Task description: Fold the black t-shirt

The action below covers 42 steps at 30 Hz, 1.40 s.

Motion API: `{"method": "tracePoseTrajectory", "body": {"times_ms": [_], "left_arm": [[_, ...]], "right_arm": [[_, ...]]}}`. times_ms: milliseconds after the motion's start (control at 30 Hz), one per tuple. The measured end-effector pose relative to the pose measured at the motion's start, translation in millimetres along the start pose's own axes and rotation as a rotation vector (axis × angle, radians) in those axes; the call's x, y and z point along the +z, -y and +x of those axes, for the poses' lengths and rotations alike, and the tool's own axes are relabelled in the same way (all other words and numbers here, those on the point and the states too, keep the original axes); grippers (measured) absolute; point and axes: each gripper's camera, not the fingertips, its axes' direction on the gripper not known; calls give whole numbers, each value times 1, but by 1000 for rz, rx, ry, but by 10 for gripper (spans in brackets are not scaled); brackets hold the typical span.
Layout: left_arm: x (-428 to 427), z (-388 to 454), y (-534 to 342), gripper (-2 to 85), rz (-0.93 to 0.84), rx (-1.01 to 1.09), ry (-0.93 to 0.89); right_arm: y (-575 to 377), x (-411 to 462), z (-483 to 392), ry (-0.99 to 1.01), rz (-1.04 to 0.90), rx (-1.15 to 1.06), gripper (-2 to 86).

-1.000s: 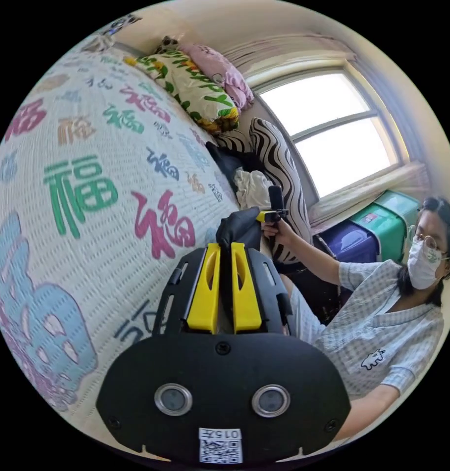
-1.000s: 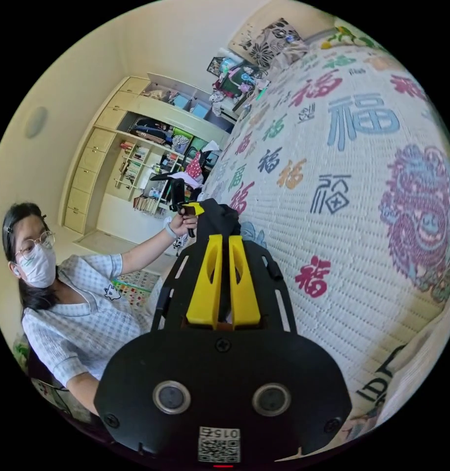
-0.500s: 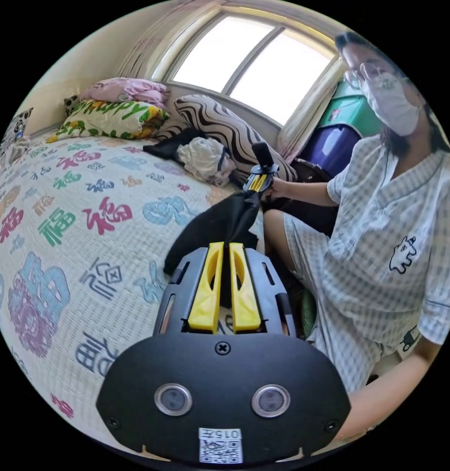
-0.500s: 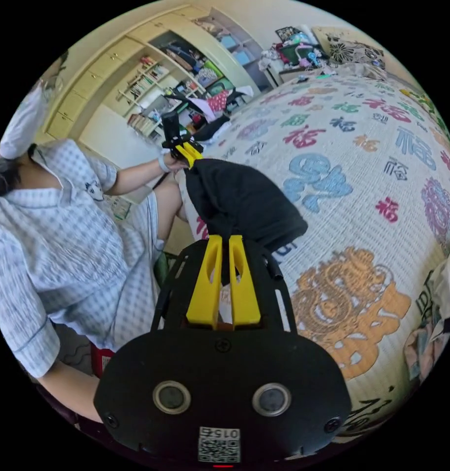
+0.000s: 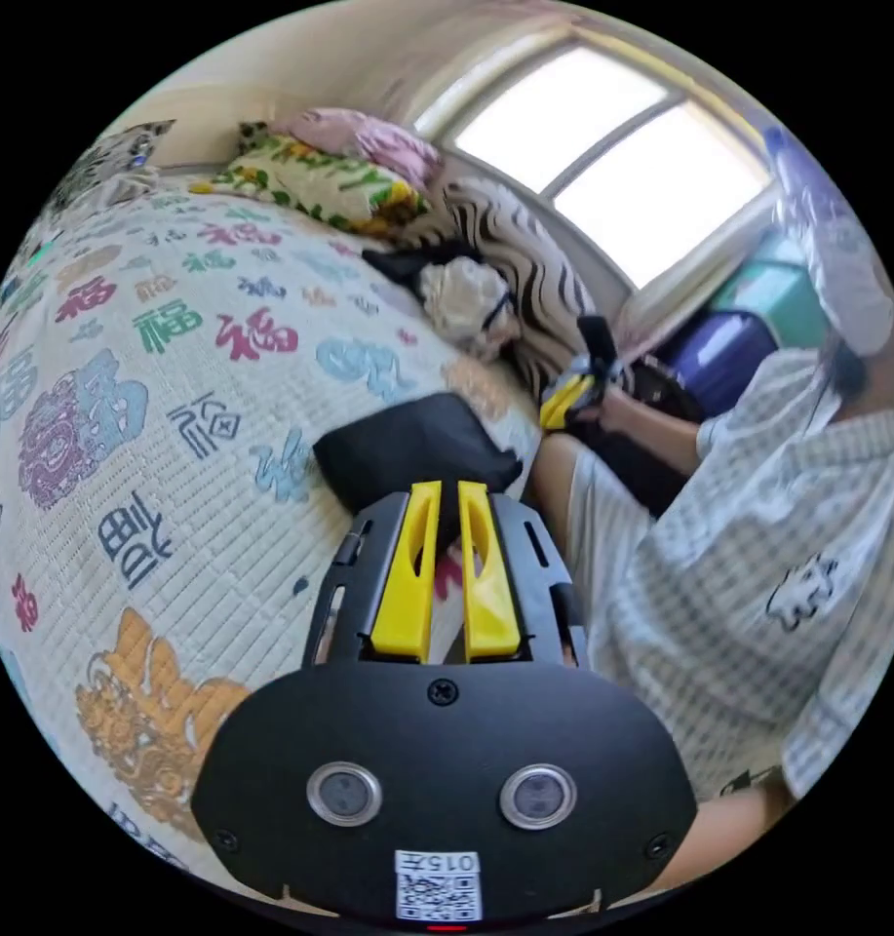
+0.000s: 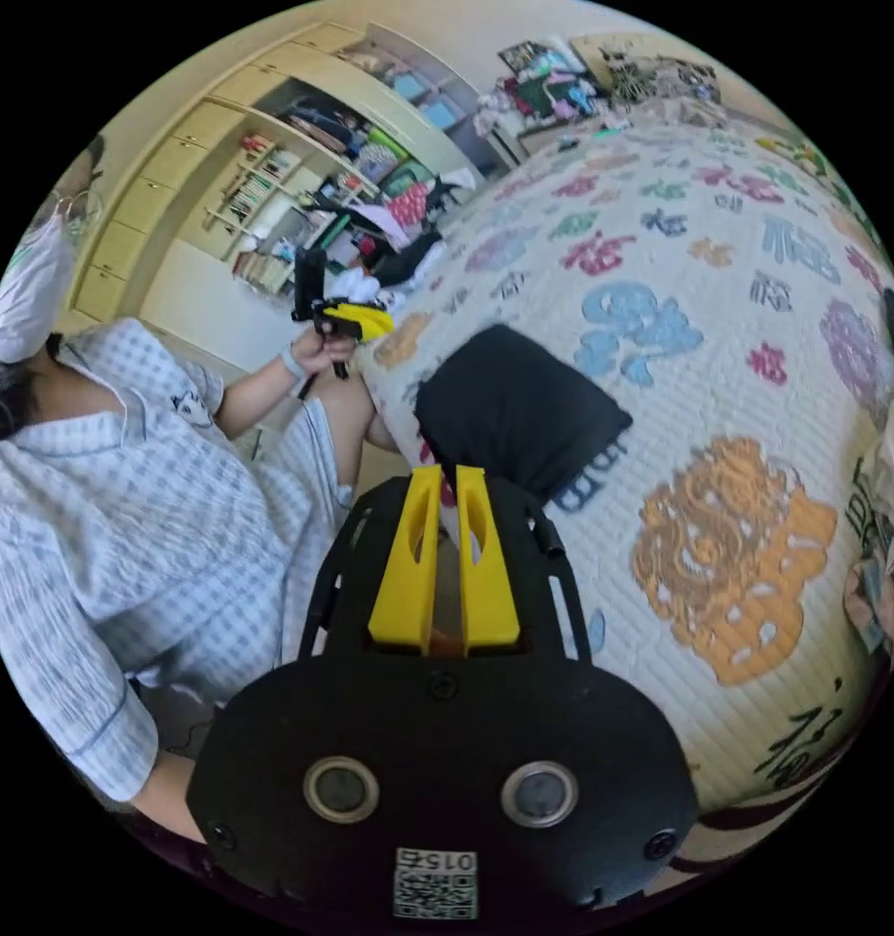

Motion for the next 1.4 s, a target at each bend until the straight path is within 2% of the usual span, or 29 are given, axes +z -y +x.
{"method": "tracePoseTrajectory", "body": {"times_ms": [67,133,200,300,400,567,633,667,700,800,900,1033,1167,1300,1400], "left_arm": [[11,8,16,45,-1,-4,-102],[45,7,30,44,-127,-44,-158],[68,-3,28,28,-221,-112,-182],[67,-18,13,-2,-303,-195,-151],[37,-25,5,-7,-265,-258,-153],[-10,-28,5,-2,-281,-306,-146],[-45,-31,7,20,-232,-340,-203],[-57,-33,7,29,-201,-356,-221],[-80,-40,7,81,-139,-389,-246],[-121,-58,10,140,-115,-439,-156],[-130,-75,14,140,-73,-485,-368],[-124,-55,44,127,-119,-409,-476],[-136,-38,62,111,-135,-401,-510],[-176,-17,71,74,-147,-415,-486],[-221,4,75,61,-114,-420,-500]], "right_arm": [[13,7,-3,11,79,-27,12],[31,30,6,87,95,-19,4],[49,75,29,237,-11,26,-3],[41,123,54,145,-227,118,-6],[17,115,84,254,-103,265,-6],[-10,94,108,231,-57,349,0],[-19,81,114,246,-3,347,10],[-28,68,121,275,76,355,34],[-36,57,128,304,159,353,70],[-46,55,156,301,232,406,163],[-37,83,182,356,198,414,157],[-23,117,195,462,233,356,157],[-1,158,200,525,209,290,132],[7,194,213,603,191,344,70],[13,204,199,534,185,337,61]]}}
